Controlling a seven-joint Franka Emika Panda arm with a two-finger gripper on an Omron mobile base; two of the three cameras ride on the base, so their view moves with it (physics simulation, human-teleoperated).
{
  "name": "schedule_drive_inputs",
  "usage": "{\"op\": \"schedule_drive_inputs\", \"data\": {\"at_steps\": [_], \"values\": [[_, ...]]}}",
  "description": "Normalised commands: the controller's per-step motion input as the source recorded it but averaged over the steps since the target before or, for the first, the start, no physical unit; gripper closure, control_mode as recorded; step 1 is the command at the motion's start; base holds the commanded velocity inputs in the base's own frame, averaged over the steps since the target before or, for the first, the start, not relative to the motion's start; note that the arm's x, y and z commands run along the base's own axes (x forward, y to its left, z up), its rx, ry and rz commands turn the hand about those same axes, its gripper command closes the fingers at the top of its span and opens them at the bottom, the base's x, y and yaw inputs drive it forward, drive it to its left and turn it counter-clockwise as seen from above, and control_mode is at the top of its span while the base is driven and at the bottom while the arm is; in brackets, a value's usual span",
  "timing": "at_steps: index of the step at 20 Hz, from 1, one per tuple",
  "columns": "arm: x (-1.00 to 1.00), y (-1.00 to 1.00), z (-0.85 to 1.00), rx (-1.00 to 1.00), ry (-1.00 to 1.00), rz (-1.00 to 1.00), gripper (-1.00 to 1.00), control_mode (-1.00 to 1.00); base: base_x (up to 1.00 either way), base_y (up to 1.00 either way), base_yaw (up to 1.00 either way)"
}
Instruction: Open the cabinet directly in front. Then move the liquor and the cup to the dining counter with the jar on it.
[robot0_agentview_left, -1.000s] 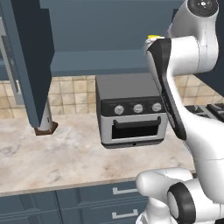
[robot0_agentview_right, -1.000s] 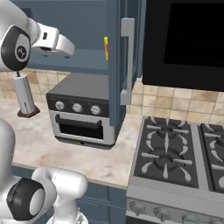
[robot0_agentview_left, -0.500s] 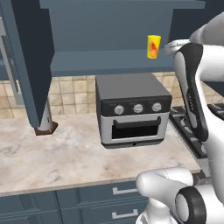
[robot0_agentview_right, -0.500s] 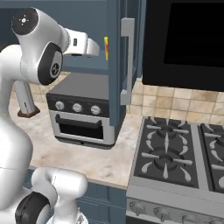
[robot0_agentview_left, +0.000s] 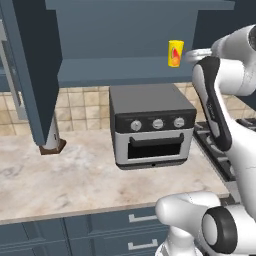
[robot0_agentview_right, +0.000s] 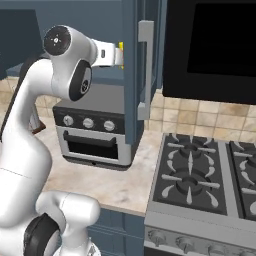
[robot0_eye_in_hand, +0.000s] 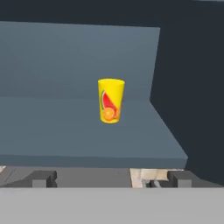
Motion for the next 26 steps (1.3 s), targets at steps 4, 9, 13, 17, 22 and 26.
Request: {"op": "schedule_drive_inputs", "data": {"at_steps": [4, 9, 13, 17, 22, 26], "values": [[0.71, 0.00, 0.00, 0.00, 0.00, 0.00, -1.00, -1.00, 0.00, 0.00, 0.00], [0.59, -0.01, 0.00, 0.00, 0.00, 0.00, -1.00, -1.00, 0.00, 0.00, 0.00], [0.52, 0.00, 0.00, 0.00, 0.04, 0.00, -1.00, -1.00, 0.00, 0.00, 0.00], [0.48, 0.00, -0.08, 0.00, 0.07, 0.00, -1.00, -1.00, 0.00, 0.00, 0.00], [0.28, 0.00, -0.17, 0.00, 0.07, 0.00, -1.00, -1.00, 0.00, 0.00, 0.00], [0.14, 0.00, -0.14, 0.00, 0.04, 0.00, -1.00, -1.00, 0.00, 0.00, 0.00]]}}
